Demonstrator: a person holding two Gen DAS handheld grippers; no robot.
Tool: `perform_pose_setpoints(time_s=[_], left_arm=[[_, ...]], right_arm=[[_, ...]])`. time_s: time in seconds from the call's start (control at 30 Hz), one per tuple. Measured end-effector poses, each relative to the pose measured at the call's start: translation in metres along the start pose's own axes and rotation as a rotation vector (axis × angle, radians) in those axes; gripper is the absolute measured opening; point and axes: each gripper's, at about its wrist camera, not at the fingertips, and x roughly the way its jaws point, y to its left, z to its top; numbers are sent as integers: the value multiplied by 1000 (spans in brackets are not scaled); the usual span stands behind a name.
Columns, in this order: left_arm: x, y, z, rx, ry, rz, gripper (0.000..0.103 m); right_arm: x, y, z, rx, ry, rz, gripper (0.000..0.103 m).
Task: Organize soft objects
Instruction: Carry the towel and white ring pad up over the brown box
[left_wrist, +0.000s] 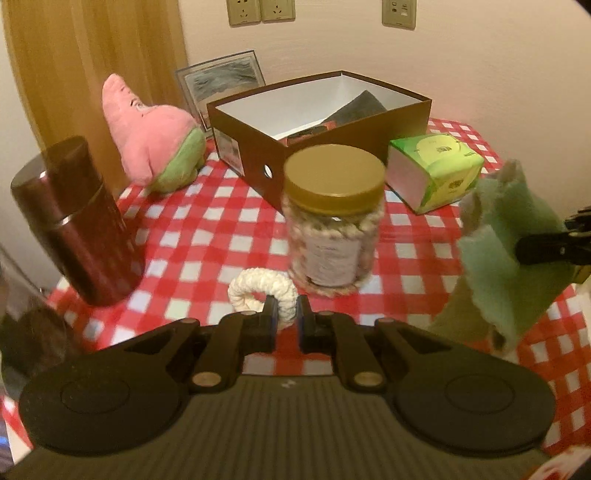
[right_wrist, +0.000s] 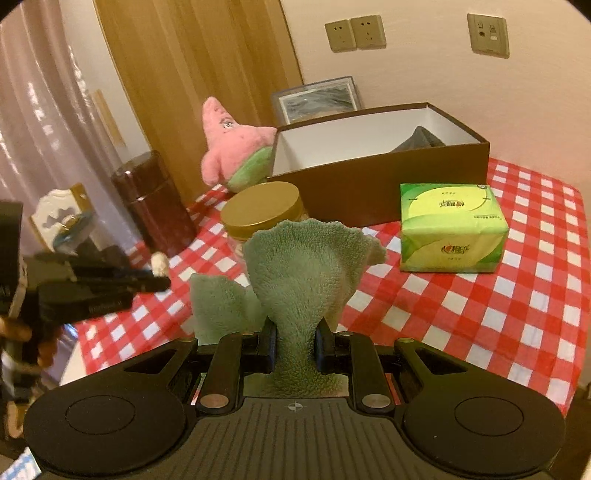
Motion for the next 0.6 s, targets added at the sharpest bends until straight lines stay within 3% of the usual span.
perform_pose_setpoints(time_s=[0.13,0.4,0.6], left_arm=[[9,21,13,22,-14,-27,9],[21,42,46,56,-75,-9,9],[31,49,81,89,-122,-7,10]], right_arm=[[3,5,16,-47,-3,-34,19],[5,11,71,-232,-91,-39,19],[12,4,113,-270,-182,-55,19]])
